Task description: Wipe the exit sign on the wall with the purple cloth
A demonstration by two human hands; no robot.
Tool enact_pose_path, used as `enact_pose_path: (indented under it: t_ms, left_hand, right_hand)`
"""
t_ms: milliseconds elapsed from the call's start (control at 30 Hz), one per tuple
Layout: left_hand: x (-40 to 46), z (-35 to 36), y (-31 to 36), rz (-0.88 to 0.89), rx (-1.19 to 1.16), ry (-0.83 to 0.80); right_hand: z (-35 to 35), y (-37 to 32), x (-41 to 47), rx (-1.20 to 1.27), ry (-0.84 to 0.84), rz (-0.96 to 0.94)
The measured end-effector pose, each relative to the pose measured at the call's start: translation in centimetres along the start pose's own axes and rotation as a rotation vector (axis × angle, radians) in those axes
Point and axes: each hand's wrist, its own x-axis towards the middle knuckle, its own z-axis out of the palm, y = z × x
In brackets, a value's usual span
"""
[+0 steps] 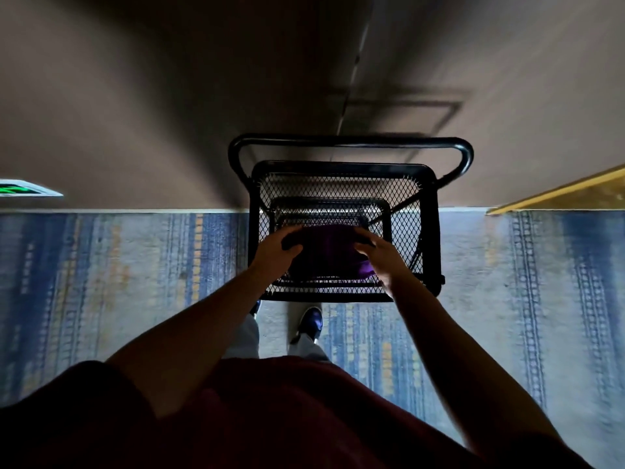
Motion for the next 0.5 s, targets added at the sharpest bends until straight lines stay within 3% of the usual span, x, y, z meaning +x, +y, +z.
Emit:
enact_pose_path:
  t_ms: [333,500]
  left_hand:
    - [0.5,0.0,-0.3,-0.017,0.070,0.017]
    - [-0.5,-0.8,0.1,-0.031,-0.011,0.092]
  right_hand:
    - [0.4,0.7,-0.8,0.089,0.049,0.047]
    - [0.8,1.3,-1.5,0.120,0.086,0.022]
